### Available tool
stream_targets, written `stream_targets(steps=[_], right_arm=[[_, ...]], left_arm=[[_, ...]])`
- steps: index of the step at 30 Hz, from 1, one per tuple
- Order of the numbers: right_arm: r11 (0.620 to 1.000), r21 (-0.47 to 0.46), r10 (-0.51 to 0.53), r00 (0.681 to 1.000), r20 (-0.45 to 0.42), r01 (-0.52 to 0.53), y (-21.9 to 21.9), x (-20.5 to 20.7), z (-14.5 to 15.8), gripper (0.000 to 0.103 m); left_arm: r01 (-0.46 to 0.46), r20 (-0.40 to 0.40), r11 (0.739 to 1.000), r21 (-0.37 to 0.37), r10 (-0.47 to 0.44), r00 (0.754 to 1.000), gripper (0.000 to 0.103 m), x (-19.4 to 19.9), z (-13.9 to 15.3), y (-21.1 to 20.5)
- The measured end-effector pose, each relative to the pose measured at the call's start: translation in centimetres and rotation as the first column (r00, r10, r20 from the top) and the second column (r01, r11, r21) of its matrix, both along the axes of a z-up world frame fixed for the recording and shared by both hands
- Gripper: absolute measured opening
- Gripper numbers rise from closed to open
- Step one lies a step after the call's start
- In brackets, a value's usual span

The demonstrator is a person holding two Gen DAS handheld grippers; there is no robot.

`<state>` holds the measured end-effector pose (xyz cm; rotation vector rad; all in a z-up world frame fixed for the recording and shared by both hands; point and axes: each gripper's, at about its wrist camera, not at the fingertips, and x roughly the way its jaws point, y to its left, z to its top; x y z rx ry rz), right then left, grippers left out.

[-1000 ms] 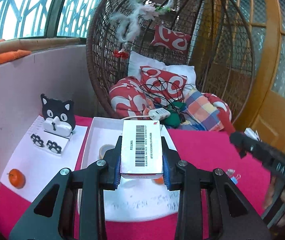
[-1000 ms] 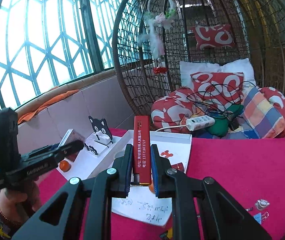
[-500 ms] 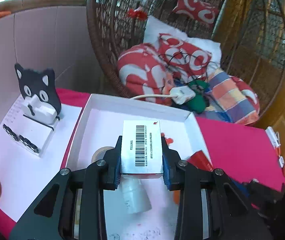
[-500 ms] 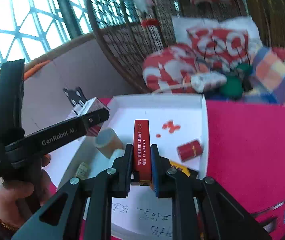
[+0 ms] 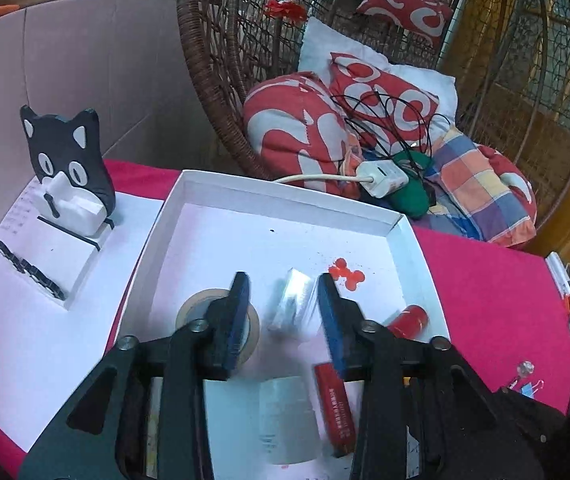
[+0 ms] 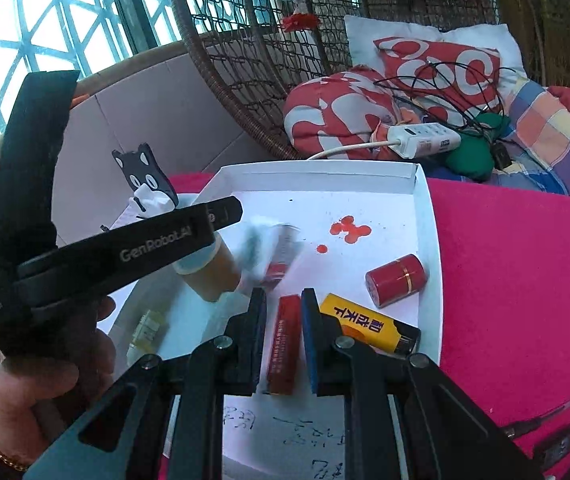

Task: Organize rigid objects
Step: 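Open both tools to drop the white box and red case into the tray, then move both open tools back toward the chargers and binder clip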

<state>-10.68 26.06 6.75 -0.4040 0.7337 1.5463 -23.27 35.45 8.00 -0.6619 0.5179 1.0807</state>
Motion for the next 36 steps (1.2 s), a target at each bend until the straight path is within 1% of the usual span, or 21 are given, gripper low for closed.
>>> stream_targets(steps=[1, 2, 3, 4, 5, 6, 9, 11, 14, 17, 21, 22, 24, 25, 26, 27, 28, 30, 32, 34, 36], right_arm=[[1.0, 0.006, 0.003, 1.0, 0.007, -0.003, -0.1, -0.1, 0.0, 0.022], [1.0, 0.014, 0.005, 1.0, 0.014, -0.005, -0.4, -0.2, 0.0, 0.028], [1.0, 0.022, 0.004, 1.0, 0.019, -0.005, -0.7, -0.3, 0.1, 0.05], [0.999, 0.038, 0.004, 1.0, 0.02, -0.005, -1.1, -0.4, 0.2, 0.084], [0.998, 0.058, 0.004, 1.0, 0.018, -0.005, -1.5, -0.4, 0.4, 0.096], [0.996, 0.086, 0.002, 1.0, 0.021, -0.003, -2.0, -0.4, 0.7, 0.103], [0.99, 0.141, 0.009, 0.999, 0.037, -0.014, -3.2, -0.2, 1.6, 0.103], [0.984, 0.177, 0.005, 0.999, 0.05, -0.014, -4.2, 0.2, 2.4, 0.103], [0.962, 0.272, -0.022, 0.998, 0.053, 0.006, -7.1, 2.1, 4.7, 0.103], [0.917, 0.393, -0.103, 0.993, 0.055, 0.073, -11.4, 5.1, 7.8, 0.103], [0.82, 0.546, -0.249, 0.966, 0.067, 0.174, -18.1, 9.4, 11.6, 0.103], [0.796, 0.572, -0.278, 0.959, 0.056, 0.198, -19.7, 10.6, 12.2, 0.103], [0.771, 0.58, -0.328, 0.945, 0.009, 0.262, -21.8, 12.6, 12.6, 0.103], [0.792, 0.536, -0.33, 0.944, -0.025, 0.291, -22.2, 13.9, 12.4, 0.103], [0.827, 0.478, -0.316, 0.948, -0.038, 0.295, -22.1, 14.9, 11.9, 0.103], [0.861, 0.426, -0.291, 0.956, -0.038, 0.279, -21.8, 15.6, 11.0, 0.103], [0.879, 0.396, -0.279, 0.96, -0.023, 0.265, -21.7, 16.1, 9.9, 0.103], [0.904, 0.332, -0.3, 0.953, 0.039, 0.271, -21.4, 16.3, 6.8, 0.103], [0.941, 0.229, -0.271, 0.96, 0.075, 0.248, -20.7, 16.1, 3.8, 0.103], [0.97, 0.109, -0.226, 0.97, 0.087, 0.217, -20.1, 15.8, 0.8, 0.103], [0.98, 0.045, -0.198, 0.971, 0.131, 0.194, -19.5, 15.1, -1.2, 0.103]], left_arm=[[-0.015, 0.004, 1.0, 0.015, 0.015, 1.0, 0.064, -0.3, 0.3, -0.3], [-0.024, 0.012, 0.999, 0.027, 0.024, 1.0, 0.09, -0.5, 0.5, -0.4], [-0.041, 0.025, 0.998, 0.051, 0.04, 0.999, 0.098, -0.9, 0.9, -0.9], [-0.06, 0.039, 0.995, 0.082, 0.057, 0.998, 0.103, -1.4, 1.5, -1.5], [-0.085, 0.05, 0.988, 0.126, 0.08, 0.996, 0.103, -2.1, 2.4, -2.4], [-0.097, 0.057, 0.984, 0.151, 0.089, 0.994, 0.103, -2.4, 3.0, -2.9], [-0.134, 0.094, 0.962, 0.238, 0.115, 0.989, 0.103, -4.0, 4.8, -5.3], [-0.145, 0.12, 0.952, 0.269, 0.116, 0.986, 0.103, -4.9, 5.7, -7.1], [-0.125, 0.131, 0.95, 0.287, 0.091, 0.987, 0.103, -5.5, 6.4, -9.1], [-0.122, 0.162, 0.941, 0.316, 0.073, 0.984, 0.103, -6.9, 6.7, -11.5], [-0.174, 0.223, 0.919, 0.355, 0.097, 0.97, 0.103, -10.6, 7.2, -14.2], [-0.18, 0.233, 0.915, 0.361, 0.098, 0.968, 0.103, -11.2, 7.2, -14.7], [-0.176, 0.247, 0.911, 0.373, 0.085, 0.965, 0.103, -12.5, 6.9, -15.9], [-0.158, 0.25, 0.913, 0.376, 0.065, 0.966, 0.103, -13.0, 6.4, -16.6], [-0.147, 0.244, 0.918, 0.369, 0.056, 0.968, 0.103, -13.1, 5.9, -17.0], [-0.136, 0.231, 0.925, 0.355, 0.054, 0.971, 0.103, -12.9, 5.3, -17.4], [-0.112, 0.209, 0.935, 0.337, 0.042, 0.977, 0.103, -12.5, 4.6, -17.7], [-0.022, 0.137, 0.953, 0.303, -0.02, 0.99, 0.103, -10.7, 2.8, -18.6], [0.046, 0.087, 0.957, 0.287, -0.073, 0.993, 0.103, -8.7, 1.3, -19.4], [0.115, 0.058, 0.957, 0.266, -0.135, 0.989, 0.103, -6.7, 0.0, -20.1], [0.205, 0.031, 0.955, 0.214, -0.217, 0.976, 0.103, -4.3, -1.3, -20.6]])
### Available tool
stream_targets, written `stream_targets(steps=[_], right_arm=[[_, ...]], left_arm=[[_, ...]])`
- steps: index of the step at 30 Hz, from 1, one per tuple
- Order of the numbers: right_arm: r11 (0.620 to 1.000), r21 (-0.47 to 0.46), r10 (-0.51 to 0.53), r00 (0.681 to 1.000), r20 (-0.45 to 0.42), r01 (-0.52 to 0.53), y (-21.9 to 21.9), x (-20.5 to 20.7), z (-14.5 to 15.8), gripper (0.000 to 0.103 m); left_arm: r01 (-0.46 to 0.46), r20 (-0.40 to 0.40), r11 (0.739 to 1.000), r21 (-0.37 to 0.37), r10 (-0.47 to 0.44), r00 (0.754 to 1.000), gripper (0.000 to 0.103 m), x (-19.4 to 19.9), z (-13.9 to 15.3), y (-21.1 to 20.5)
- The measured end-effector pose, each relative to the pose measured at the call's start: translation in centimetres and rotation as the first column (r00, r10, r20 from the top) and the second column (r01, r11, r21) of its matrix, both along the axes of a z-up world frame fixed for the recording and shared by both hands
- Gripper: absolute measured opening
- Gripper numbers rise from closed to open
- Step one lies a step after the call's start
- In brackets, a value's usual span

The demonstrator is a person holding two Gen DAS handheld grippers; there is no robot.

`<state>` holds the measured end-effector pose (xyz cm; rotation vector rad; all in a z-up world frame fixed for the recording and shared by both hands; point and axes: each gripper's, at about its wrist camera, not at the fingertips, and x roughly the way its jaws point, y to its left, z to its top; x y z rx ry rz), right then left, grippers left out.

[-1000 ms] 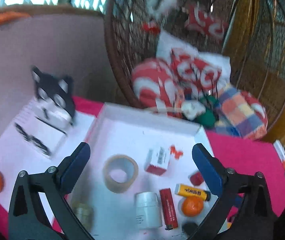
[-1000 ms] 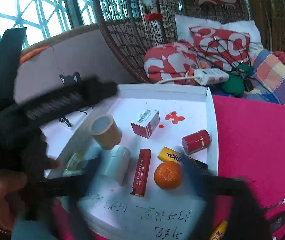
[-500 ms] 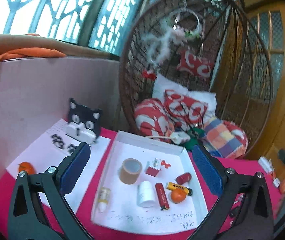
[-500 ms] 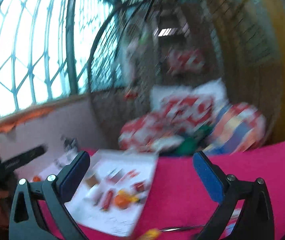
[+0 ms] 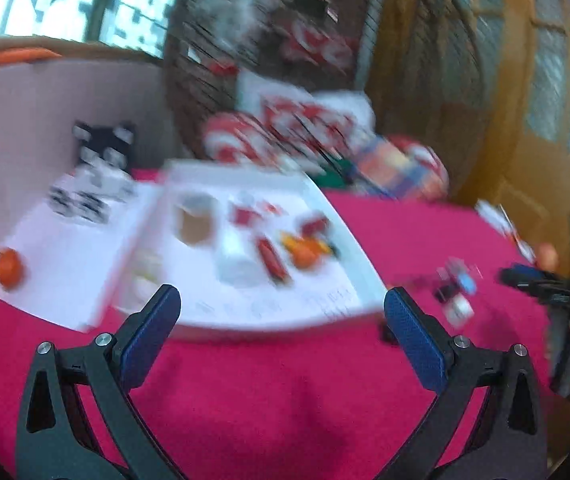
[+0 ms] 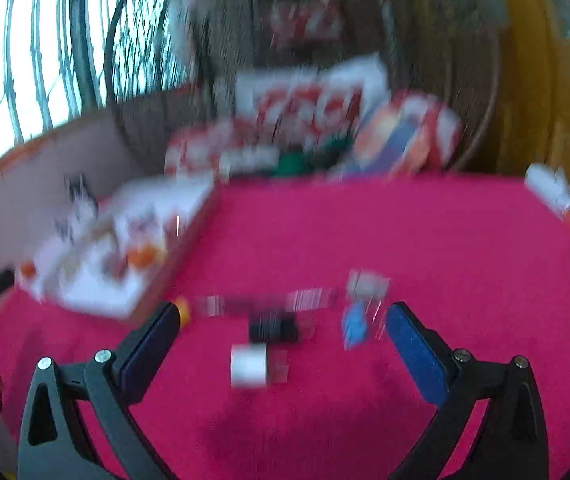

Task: Organize rigid objects
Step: 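Move both open tools back toward the chargers and binder clip, then grasp the white charger plug with the right tool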

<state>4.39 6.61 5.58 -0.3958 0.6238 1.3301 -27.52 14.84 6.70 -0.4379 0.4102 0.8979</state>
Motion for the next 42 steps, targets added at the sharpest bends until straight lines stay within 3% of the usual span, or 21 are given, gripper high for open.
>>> stream_targets(steps=[2, 6, 8, 10, 14, 18, 25, 33, 37, 42], right_arm=[[0.998, -0.069, 0.017, 0.999, 0.034, -0.014, 0.5, -0.8, -1.8, 0.103], [0.99, -0.134, 0.035, 0.998, -0.044, -0.041, 1.9, -0.9, -3.7, 0.103], [0.988, -0.149, 0.043, 0.998, -0.041, -0.049, 2.5, -1.3, -4.3, 0.098], [0.984, -0.167, 0.064, 0.997, -0.04, -0.07, 2.9, -1.8, -4.6, 0.082], [0.983, -0.171, 0.075, 0.997, 0.003, -0.073, 2.8, -2.2, -4.6, 0.07], [0.985, -0.16, 0.068, 0.998, -0.001, -0.068, 2.5, -1.4, -4.5, 0.043], [0.99, -0.138, 0.033, 0.999, -0.042, -0.038, -0.1, 0.9, -4.2, 0.043], [0.991, -0.092, -0.115, 0.977, -0.18, 0.1, -4.6, 7.0, -4.1, 0.043], [0.993, -0.068, -0.11, 0.963, -0.246, 0.096, -5.0, 7.8, -4.1, 0.043], [0.994, -0.065, -0.104, 0.96, -0.258, 0.09, -4.9, 7.8, -4.2, 0.044]], left_arm=[[0.064, -0.036, 0.997, -0.033, -0.065, 0.997, 0.103, 2.2, -1.1, -0.8], [0.134, -0.052, 0.986, -0.101, -0.139, 0.989, 0.103, 4.7, -2.5, -1.7], [0.159, -0.053, 0.978, -0.135, -0.168, 0.984, 0.103, 5.4, -2.9, -1.8], [0.176, -0.062, 0.974, -0.146, -0.186, 0.981, 0.103, 5.9, -3.0, -2.1], [0.203, -0.069, 0.968, -0.145, -0.214, 0.974, 0.103, 6.2, -2.7, -2.5], [0.236, -0.074, 0.958, -0.162, -0.25, 0.965, 0.103, 7.3, -2.6, -2.5], [0.363, -0.086, 0.916, -0.17, -0.381, 0.921, 0.103, 12.3, -2.0, -2.6], [0.517, -0.098, 0.831, -0.206, -0.543, 0.834, 0.096, 21.7, -2.4, -2.0], [0.508, -0.169, 0.836, -0.21, -0.543, 0.823, 0.096, 26.1, -3.4, -0.8], [0.502, -0.176, 0.84, -0.205, -0.536, 0.826, 0.096, 28.3, -4.1, 0.5]])
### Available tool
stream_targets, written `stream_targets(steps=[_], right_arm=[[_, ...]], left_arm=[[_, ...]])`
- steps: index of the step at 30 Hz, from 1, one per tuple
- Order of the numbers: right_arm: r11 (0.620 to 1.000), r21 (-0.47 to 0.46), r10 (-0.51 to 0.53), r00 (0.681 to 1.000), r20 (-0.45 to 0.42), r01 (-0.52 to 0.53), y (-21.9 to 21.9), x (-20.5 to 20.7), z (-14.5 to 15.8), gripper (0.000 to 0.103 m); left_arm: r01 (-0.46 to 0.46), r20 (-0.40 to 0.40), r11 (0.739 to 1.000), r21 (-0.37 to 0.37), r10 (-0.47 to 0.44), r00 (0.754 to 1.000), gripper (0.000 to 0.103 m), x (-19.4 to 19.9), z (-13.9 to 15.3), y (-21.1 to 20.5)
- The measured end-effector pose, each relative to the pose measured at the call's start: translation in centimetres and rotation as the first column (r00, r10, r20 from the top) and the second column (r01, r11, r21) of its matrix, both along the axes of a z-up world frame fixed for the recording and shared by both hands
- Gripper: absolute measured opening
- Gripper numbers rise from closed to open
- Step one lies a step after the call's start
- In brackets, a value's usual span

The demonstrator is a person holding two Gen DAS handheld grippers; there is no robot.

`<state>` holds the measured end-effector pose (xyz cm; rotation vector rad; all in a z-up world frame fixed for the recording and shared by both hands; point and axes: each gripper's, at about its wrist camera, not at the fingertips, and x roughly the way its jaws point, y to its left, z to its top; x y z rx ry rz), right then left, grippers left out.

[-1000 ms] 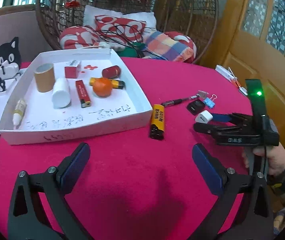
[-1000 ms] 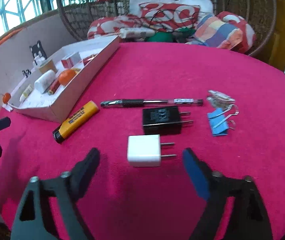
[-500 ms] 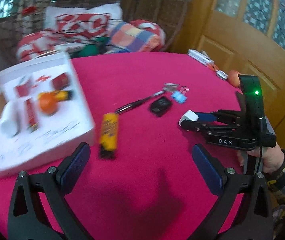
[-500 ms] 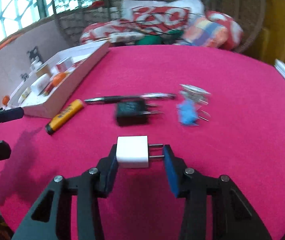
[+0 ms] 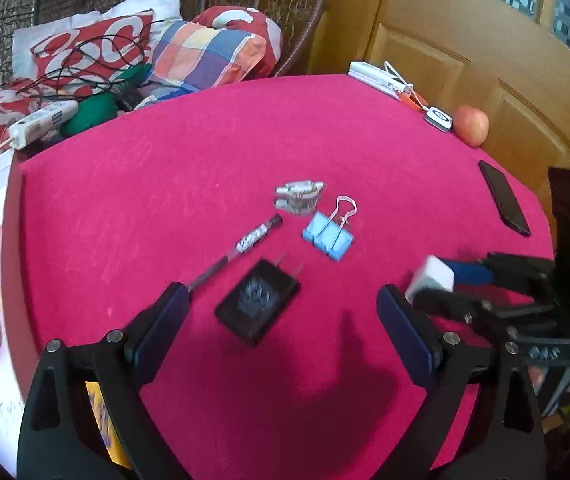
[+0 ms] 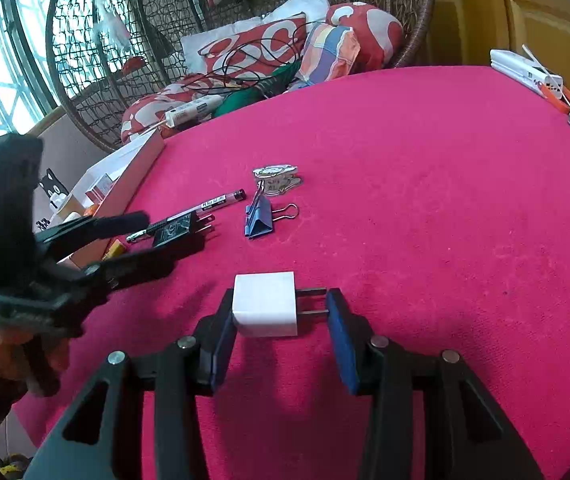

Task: Organize rigid objects
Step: 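Grasp the black charger plug with the left tool while the right tool holds the white plug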

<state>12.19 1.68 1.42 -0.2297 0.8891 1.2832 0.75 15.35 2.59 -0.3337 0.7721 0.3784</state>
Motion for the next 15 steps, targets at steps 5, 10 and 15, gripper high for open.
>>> stream_targets(steps=[5, 10, 15], right_arm=[[1.0, 0.021, 0.002, 0.999, -0.042, -0.001, -0.4, 0.6, -0.2, 0.044], [1.0, 0.022, 0.001, 0.999, -0.047, 0.0, -0.6, 0.5, -0.1, 0.044], [1.0, 0.02, 0.001, 0.999, -0.044, 0.0, -0.5, 0.5, -0.1, 0.044]], left_arm=[[0.059, -0.029, 0.998, -0.03, -0.06, 0.998, 0.088, 1.5, -1.0, -0.1], [0.102, -0.084, 0.995, -0.006, -0.102, 0.991, 0.06, 1.4, -1.5, -1.2], [0.079, -0.097, 0.997, 0.005, -0.078, 0.992, 0.06, 2.5, -1.5, -0.9]])
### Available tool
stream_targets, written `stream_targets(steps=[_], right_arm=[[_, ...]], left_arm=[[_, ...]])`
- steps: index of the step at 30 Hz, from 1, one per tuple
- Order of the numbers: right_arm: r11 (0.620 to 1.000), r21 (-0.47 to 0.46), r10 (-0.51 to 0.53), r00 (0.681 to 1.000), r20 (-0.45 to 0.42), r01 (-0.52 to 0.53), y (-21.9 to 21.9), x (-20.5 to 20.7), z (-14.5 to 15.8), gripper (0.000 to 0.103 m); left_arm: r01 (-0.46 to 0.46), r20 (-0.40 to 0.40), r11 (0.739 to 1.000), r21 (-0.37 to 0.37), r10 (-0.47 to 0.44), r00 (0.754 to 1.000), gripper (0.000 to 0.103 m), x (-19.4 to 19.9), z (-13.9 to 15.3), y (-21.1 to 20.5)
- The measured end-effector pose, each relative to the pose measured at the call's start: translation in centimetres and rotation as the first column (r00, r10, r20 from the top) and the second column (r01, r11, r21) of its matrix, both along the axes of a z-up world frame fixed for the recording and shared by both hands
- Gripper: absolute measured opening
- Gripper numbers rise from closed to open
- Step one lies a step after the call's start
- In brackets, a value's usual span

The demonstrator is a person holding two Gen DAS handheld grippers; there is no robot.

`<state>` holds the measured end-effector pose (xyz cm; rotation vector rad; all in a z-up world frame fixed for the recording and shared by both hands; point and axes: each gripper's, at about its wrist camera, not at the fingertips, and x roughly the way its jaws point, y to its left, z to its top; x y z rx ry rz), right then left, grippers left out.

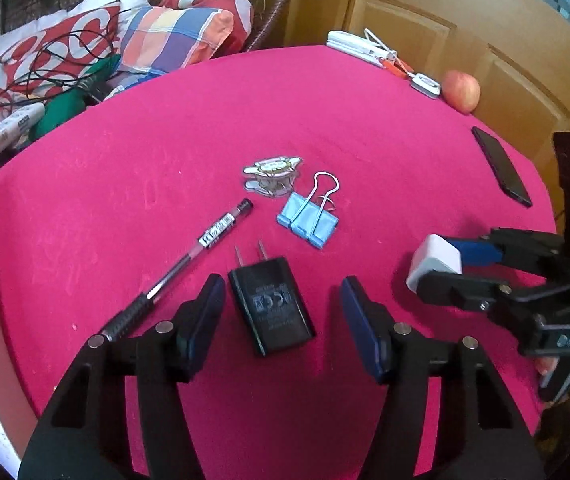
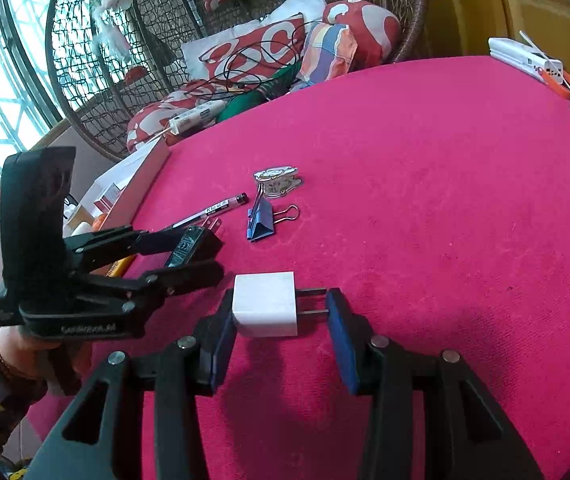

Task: Organize rigid objects
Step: 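Grasp the black charger plug with the left tool while the right tool holds the white plug, then carry the black and white charger plugs over the white tray with both tools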

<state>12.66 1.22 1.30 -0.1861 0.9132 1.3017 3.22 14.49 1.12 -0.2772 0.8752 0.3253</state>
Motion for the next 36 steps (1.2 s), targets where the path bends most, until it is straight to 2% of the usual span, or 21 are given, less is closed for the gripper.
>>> stream_targets(steps=[1, 3, 4, 5, 8, 12, 16, 21, 27, 36], right_arm=[[1.0, -0.002, 0.0, 1.0, 0.003, 0.0, 0.1, 0.0, 0.0, 0.044], [1.0, -0.006, -0.001, 1.0, 0.013, 0.001, 0.1, -0.2, 0.0, 0.044], [1.0, -0.008, -0.001, 1.0, 0.016, 0.001, 0.1, -0.2, 0.1, 0.044], [1.0, -0.009, -0.002, 1.0, 0.02, 0.003, 0.2, -0.4, 0.1, 0.044], [1.0, -0.016, -0.001, 0.999, 0.038, 0.002, 0.4, -0.5, 0.2, 0.043], [1.0, 0.0, 0.008, 0.995, 0.096, -0.008, 0.3, -1.5, 1.0, 0.043], [0.998, 0.06, 0.0, 0.993, 0.116, -0.007, 0.0, -2.2, 2.7, 0.043], [0.992, 0.129, -0.023, 0.98, 0.197, -0.003, -0.4, -3.1, 5.5, 0.043], [0.981, 0.195, -0.04, 0.975, 0.22, -0.004, -0.6, -3.9, 8.1, 0.043], [0.974, 0.225, -0.037, 0.967, 0.251, -0.021, -0.3, -5.5, 10.1, 0.043]], left_arm=[[-0.002, -0.006, 1.0, 0.014, 0.002, 1.0, 0.06, 0.1, 0.0, -0.2], [-0.015, -0.024, 0.996, 0.082, 0.017, 1.0, 0.045, 0.1, -0.2, -1.0], [-0.024, -0.013, 0.996, 0.088, 0.025, 1.0, 0.034, -0.3, -0.2, -1.3], [-0.036, -0.003, 0.997, 0.069, 0.037, 0.999, 0.029, -0.6, -0.1, -1.1], [-0.09, 0.03, 0.996, 0.016, 0.089, 0.996, 0.029, -1.9, 0.0, -1.0], [-0.113, 0.064, 0.994, -0.004, 0.113, 0.991, 0.029, -3.1, 0.7, -1.9], [-0.141, 0.11, 0.99, 0.006, 0.14, 0.984, 0.029, -4.0, 2.2, -3.0], [-0.163, 0.177, 0.986, 0.029, 0.155, 0.972, 0.029, -5.7, 4.8, -3.7], [-0.214, 0.25, 0.976, 0.042, 0.197, 0.948, 0.029, -8.3, 7.5, -3.6], [-0.253, 0.304, 0.965, 0.07, 0.221, 0.927, 0.029, -11.0, 9.3, -3.7]])
